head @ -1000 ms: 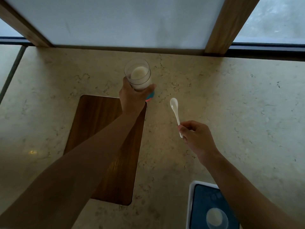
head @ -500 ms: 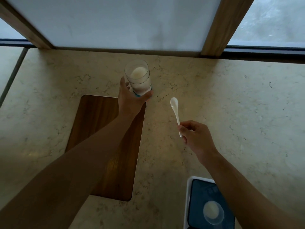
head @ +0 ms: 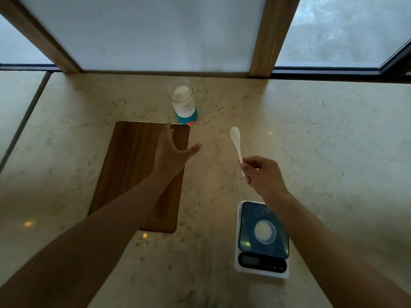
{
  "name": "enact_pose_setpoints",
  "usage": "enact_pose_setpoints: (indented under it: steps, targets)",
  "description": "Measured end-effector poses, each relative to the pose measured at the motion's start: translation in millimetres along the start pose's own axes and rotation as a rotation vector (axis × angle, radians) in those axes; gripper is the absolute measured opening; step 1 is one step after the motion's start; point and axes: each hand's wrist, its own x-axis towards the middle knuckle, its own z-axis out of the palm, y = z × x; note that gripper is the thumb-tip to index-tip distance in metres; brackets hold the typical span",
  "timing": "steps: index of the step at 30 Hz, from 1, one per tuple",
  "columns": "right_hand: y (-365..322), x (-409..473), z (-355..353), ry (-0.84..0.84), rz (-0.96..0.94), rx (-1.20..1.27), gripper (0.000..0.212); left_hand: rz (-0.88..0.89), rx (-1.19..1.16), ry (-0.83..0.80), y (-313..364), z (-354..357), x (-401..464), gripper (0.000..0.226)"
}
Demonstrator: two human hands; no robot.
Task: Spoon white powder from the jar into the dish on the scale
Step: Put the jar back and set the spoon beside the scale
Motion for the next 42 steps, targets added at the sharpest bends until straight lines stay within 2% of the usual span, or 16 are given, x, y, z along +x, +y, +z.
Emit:
enact_pose_setpoints:
  steps: [8,11,21,30,42]
  targets:
    - [37.5,-53.8,-38.7,0.102,0.017,0.041,0.009,0.130,0.025,-0.096,-2.1,-0.3,-71.0,0.118]
    - [55.8,-67.5,-53.3,0.147,0.037,0.029,0.017,0.165,-0.024,-0.115,-5.8,3.4,-93.5,0.110]
    - [128.1,-114.3,-94.4,0.207,0.176,-0.011,0.024,0.186,-0.024,-0.212,-14.6,26.5,-151.0,0.106]
    - [174.9,-142.0,-106.3,0.232,0.308,0.017,0.015,0.185,0.040,-0.242,-20.9,31.0,-170.1,0.099]
    - [187.0,-147.7,-102.5,0.270,0.351,-0.091,0.008,0.222,0.069,-0.276,-18.7,46.8,-187.1,0.092]
